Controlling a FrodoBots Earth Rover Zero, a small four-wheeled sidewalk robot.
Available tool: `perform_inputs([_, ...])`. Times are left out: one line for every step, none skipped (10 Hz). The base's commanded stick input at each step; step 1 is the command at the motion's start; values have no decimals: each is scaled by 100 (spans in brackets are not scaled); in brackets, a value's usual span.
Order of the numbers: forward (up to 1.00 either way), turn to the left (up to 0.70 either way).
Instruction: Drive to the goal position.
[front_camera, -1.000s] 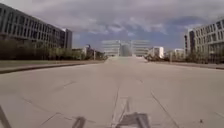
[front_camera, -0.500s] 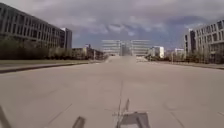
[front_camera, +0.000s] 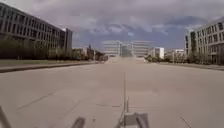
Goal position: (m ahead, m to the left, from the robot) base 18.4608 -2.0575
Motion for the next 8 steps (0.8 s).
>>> perform_inputs([100,0])
perform_inputs([100,0])
perform_inputs([100,0])
perform_inputs([100,0])
perform_inputs([100,0])
perform_inputs([100,0])
perform_inputs([100,0])
perform_inputs([100,0])
